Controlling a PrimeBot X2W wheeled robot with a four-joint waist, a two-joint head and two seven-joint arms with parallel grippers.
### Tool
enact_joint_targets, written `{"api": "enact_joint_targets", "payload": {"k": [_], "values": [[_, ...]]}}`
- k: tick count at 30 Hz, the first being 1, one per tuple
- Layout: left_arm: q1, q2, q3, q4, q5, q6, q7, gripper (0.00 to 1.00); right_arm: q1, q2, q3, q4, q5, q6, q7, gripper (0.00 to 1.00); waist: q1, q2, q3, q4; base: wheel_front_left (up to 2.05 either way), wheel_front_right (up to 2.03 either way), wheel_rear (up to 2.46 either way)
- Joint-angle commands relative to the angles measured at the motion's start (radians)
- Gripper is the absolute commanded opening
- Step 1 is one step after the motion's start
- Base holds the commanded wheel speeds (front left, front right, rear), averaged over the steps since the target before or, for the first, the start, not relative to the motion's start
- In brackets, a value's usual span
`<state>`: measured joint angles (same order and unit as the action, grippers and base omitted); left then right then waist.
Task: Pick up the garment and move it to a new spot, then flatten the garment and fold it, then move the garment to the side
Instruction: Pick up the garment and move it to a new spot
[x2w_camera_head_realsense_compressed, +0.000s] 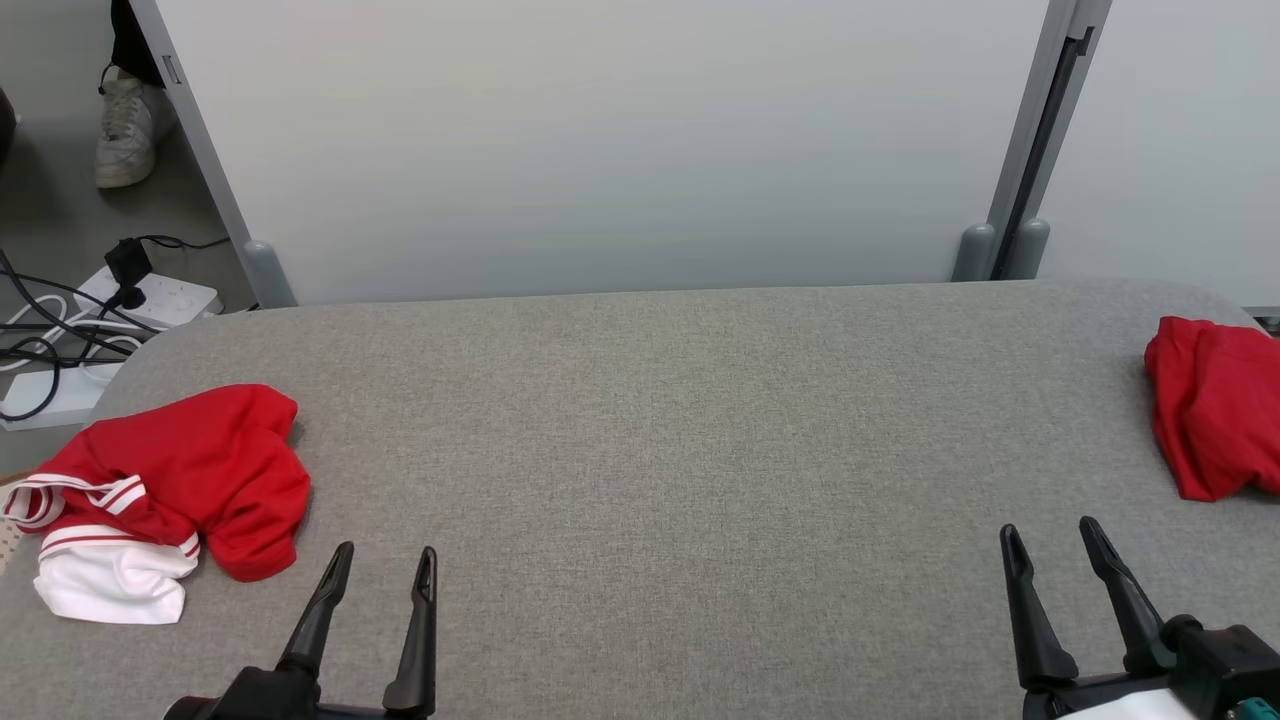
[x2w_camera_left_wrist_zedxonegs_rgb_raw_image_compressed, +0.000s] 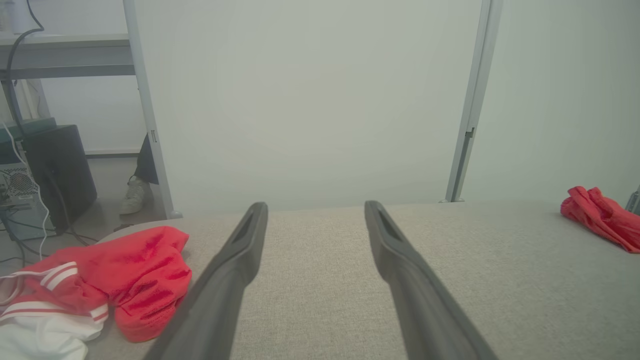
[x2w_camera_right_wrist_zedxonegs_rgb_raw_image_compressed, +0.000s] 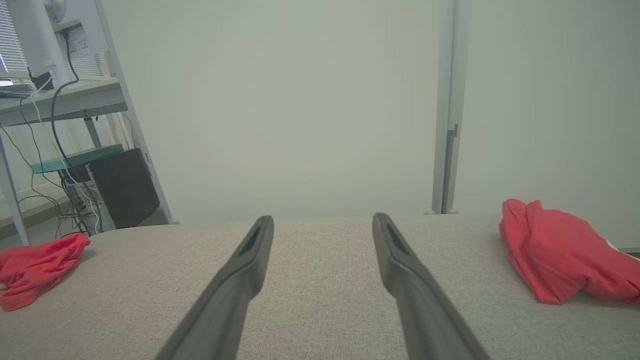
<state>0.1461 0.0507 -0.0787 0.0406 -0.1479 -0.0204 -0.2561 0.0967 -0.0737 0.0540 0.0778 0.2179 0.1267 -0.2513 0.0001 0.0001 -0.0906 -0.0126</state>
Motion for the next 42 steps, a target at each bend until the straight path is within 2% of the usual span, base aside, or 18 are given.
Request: {"api": "enact_joint_targets", "payload": {"k": [1, 11, 18, 42], "values": [[-0.029, 0.0, 0.036, -0.022, 0.015, -0.01, -0.006, 1.0, -0.014, -0.014, 0.025, -0.031, -0.003, 0.004, -0.01, 1.0, -0.0001, -0.0001, 0.0, -0.001, 0.0, 0.0, 0.0], [-0.036, 0.0, 0.032, -0.011, 0.014, -0.015, -0.006, 1.0, -0.012, -0.011, 0.02, -0.032, -0.002, 0.004, -0.01, 1.0, -0.0001, -0.0001, 0.005, 0.007, 0.0, 0.0, 0.0], [-0.037, 0.0, 0.025, -0.006, 0.019, -0.006, -0.006, 1.0, -0.008, -0.019, 0.029, -0.031, -0.001, 0.004, -0.01, 1.0, -0.0001, -0.0001, 0.004, 0.036, 0.0, 0.0, 0.0], [-0.039, 0.0, 0.044, -0.045, 0.05, 0.039, -0.006, 1.0, -0.019, -0.023, 0.078, -0.045, 0.028, 0.004, -0.01, 1.0, -0.0001, -0.0001, 0.006, 0.316, 0.0, 0.0, 0.0]]}}
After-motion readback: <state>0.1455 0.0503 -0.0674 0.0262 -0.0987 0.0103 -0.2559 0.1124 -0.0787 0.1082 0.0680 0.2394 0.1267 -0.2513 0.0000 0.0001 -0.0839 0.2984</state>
